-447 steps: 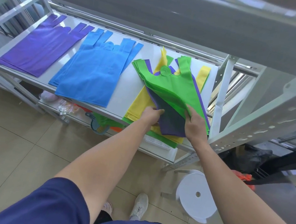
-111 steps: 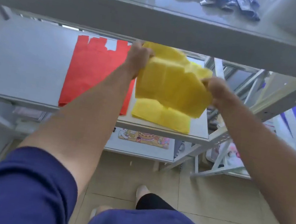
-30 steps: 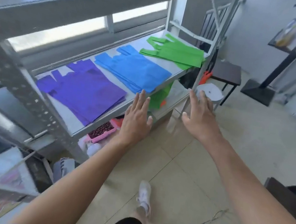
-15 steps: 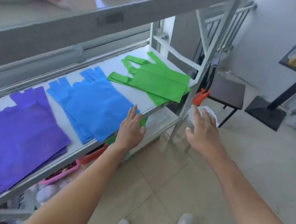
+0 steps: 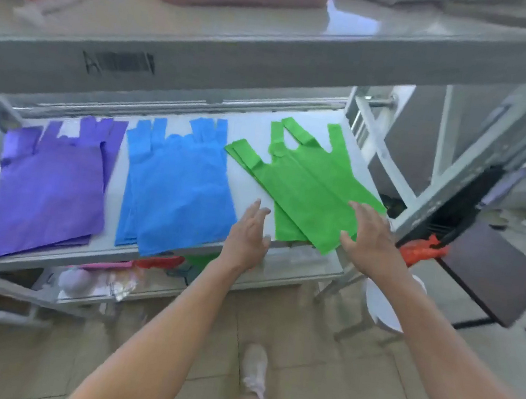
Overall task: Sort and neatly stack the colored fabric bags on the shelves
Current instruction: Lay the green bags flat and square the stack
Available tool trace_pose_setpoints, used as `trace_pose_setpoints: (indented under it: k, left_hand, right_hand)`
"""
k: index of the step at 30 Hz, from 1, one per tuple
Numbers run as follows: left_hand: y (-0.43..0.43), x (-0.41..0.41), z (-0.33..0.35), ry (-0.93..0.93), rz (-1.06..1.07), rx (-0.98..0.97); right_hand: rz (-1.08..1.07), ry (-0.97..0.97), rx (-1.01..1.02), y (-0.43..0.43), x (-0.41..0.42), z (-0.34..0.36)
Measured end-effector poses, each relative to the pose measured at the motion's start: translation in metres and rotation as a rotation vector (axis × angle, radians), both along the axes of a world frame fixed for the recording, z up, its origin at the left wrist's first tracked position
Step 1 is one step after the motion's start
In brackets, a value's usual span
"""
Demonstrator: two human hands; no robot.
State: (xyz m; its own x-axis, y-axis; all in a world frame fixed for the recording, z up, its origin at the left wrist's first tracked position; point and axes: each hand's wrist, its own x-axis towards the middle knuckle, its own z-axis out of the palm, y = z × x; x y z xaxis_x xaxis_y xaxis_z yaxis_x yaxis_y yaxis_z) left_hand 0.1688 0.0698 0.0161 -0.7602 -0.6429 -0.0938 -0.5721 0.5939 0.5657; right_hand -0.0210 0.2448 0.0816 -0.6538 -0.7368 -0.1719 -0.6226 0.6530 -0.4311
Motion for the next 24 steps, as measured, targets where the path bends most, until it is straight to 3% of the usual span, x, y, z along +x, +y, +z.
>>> trace_pose_setpoints:
  k: [3,7,13,17,20,24]
  left_hand:
    - [-0.013,-0.03,-0.015,0.029,0.115,0.095]
    - [-0.037,-0.079,-0.043,0.064,0.353,0.198]
    - [-0.059,-0.154,-0.055,-0.037,0.763,0.145]
    - [-0.071,-0.184,-0.054,-0.106,0.877,0.182]
    - [-0.081,-0.192,-0.056,0.002,0.967,0.266]
    - [-0.089,-0.197,-0.063,0.141,1.028,0.377]
  right_hand:
    - [-0.027,-0.105,0.064,-0.027,-0.044,-0.025]
    - [0.003,-0.094,0.073,-0.066,-0.104,-0.056]
    - [0.047,-0.085,0.041,-0.139,-0.169,-0.069]
    - [0.085,-0.054,0.159,-0.164,-0.194,-0.096]
    - [0.106,0.016,0.224,-0.171,-0.204,-0.112]
    - [0.087,-0.058,0.23,-0.178,-0.223,-0.12]
